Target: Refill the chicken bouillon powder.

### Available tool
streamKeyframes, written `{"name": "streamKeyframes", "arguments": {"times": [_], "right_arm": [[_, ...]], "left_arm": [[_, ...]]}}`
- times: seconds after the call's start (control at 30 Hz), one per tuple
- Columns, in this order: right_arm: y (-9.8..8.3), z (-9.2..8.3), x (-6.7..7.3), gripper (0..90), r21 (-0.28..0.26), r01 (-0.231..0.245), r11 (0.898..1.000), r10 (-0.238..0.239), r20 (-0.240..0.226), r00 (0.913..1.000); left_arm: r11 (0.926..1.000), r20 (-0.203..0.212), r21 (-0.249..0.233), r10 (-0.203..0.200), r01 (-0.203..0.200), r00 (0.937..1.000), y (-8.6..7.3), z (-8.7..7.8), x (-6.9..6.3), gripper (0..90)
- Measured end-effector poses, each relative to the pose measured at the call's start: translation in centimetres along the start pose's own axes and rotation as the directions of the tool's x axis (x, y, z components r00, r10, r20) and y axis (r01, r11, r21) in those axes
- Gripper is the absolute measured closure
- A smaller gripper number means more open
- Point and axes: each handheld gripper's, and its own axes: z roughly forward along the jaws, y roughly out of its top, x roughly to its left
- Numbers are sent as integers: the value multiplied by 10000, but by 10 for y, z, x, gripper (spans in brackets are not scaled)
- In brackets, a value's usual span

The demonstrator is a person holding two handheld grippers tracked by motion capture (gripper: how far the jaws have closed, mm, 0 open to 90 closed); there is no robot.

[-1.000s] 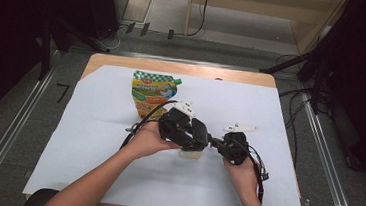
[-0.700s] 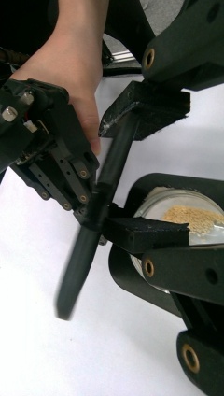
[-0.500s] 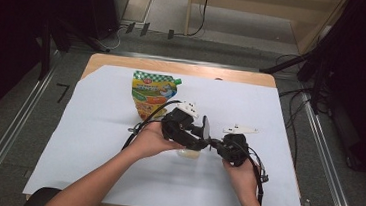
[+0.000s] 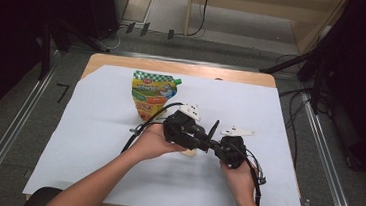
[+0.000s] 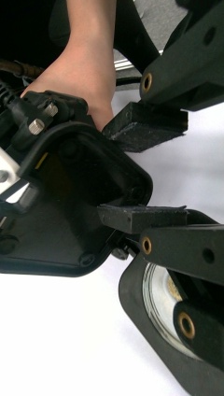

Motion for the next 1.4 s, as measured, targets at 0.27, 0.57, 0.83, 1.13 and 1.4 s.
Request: {"name": "streamKeyframes", "arguments": {"times": [0.27, 0.57, 0.83, 1.13, 1.4], "right_arm": [[0, 0, -3, 900, -120, -47, 9999, 46, -18, 10000], [1, 0, -1, 900, -178, 28, 9998, -28, 11, 10000], [2, -2, 3, 900, -233, 241, 9994, -246, -177, 9995], [-4, -16, 3, 861, -358, 16, 9994, -37, -567, 9984], [-10, -37, 11, 705, -724, -280, 9970, 191, -1209, 9925]], "left_arm": [[10000, 318, 3, 94, -94, 9995, -2, 2, 0, 721], [9997, 408, 6, 244, -244, 9989, -3, 4, 0, 800], [9999, 422, -108, 67, -63, 9991, -6, -5, 5, 767], [9992, 423, -320, -210, 223, 9989, -13, -27, 13, 665], [9955, 131, -656, -682, 689, 9976, -21, -52, 25, 627]]}}
